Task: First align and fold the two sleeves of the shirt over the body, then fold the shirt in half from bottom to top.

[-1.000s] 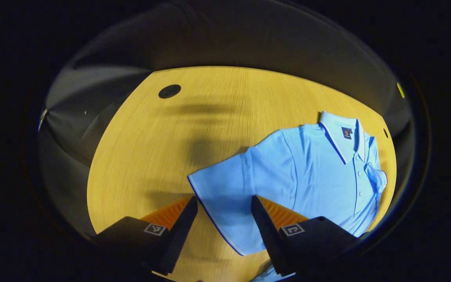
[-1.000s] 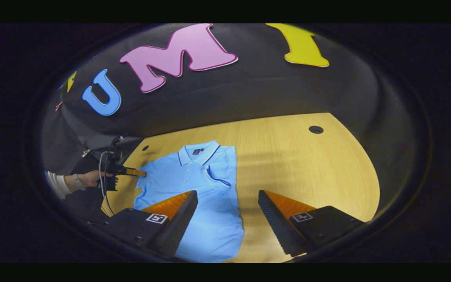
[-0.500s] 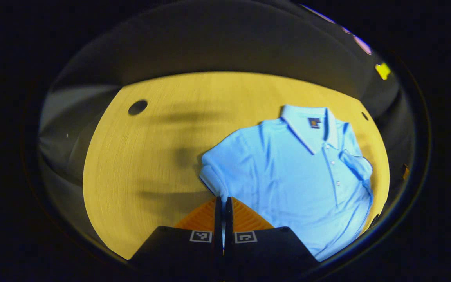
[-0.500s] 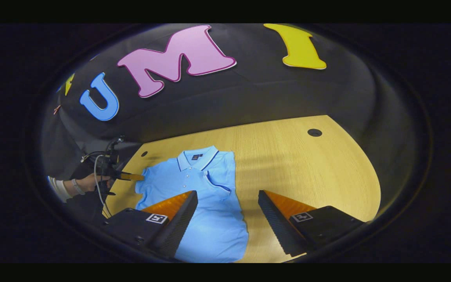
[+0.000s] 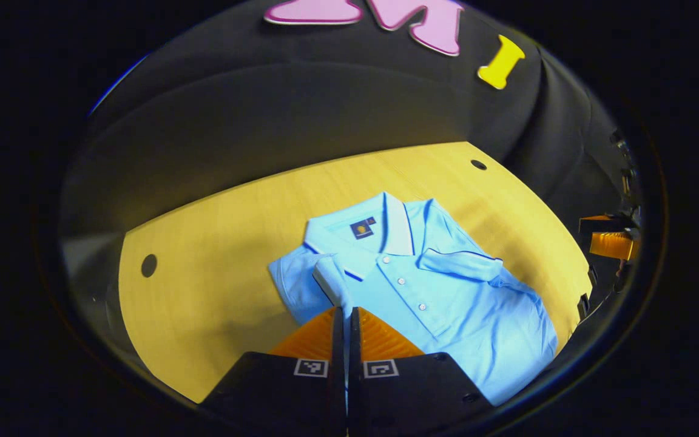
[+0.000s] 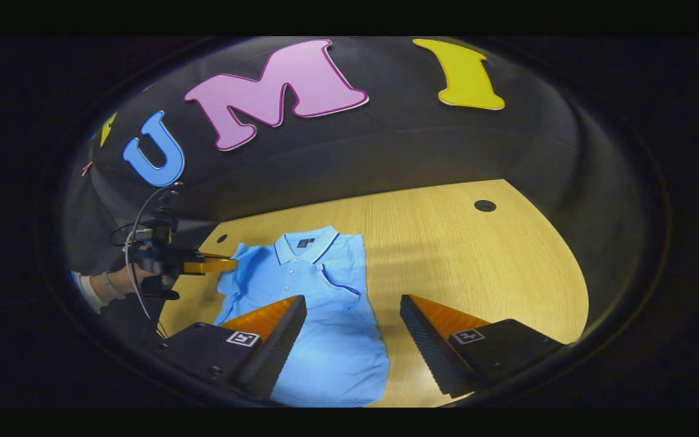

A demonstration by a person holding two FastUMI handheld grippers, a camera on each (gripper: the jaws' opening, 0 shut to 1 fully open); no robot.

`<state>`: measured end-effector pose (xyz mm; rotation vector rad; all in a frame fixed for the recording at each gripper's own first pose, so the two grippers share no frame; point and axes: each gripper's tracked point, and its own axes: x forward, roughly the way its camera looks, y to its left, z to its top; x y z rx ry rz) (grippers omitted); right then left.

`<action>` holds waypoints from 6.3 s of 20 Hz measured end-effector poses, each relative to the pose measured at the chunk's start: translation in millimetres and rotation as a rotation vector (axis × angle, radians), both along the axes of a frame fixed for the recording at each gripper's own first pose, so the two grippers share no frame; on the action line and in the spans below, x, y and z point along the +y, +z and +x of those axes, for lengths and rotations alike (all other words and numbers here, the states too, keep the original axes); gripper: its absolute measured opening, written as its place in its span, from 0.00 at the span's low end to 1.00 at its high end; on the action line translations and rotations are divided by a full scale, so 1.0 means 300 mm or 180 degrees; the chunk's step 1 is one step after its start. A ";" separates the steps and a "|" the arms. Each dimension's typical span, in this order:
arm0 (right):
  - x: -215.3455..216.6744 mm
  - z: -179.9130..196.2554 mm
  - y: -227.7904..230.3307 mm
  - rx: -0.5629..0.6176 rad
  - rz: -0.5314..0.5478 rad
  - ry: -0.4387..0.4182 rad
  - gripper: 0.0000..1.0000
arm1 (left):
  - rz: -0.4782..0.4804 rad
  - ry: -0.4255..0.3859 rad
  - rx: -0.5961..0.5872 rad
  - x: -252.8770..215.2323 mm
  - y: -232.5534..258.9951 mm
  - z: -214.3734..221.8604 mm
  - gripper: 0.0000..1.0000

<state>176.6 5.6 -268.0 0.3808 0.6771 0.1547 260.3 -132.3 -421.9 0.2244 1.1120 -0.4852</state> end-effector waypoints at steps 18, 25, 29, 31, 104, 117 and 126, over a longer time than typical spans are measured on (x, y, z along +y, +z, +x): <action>0.012 -0.283 -0.153 0.0479 0.0160 0.0023 0.98 | -0.0647 0.0690 0.0277 0.241 0.227 -0.472 0.98; 0.095 -0.484 -0.305 0.0962 0.0400 0.0092 0.98 | -0.0597 0.1096 0.0800 0.360 0.114 -0.898 0.98; 0.118 -0.599 -0.392 0.1217 0.0522 0.0042 0.98 | -0.0592 0.1170 0.1010 0.358 0.069 -1.051 0.98; 0.133 -0.668 -0.432 0.1365 0.0593 0.0030 0.98 | -0.0601 0.1208 0.1077 0.350 0.049 -1.091 0.98; 0.180 0.671 -0.085 -0.0172 0.0425 0.0251 0.98 | -0.0256 0.1555 -0.1249 0.343 0.396 0.321 0.97; 0.237 -0.207 0.688 -0.1349 0.0227 0.0289 0.98 | -0.0635 0.0872 -0.2017 0.224 1.154 -0.608 0.97; 0.171 -0.693 0.950 -0.2027 -0.0138 0.0341 0.90 | -0.0113 0.0663 -0.2474 0.198 1.322 -1.054 1.00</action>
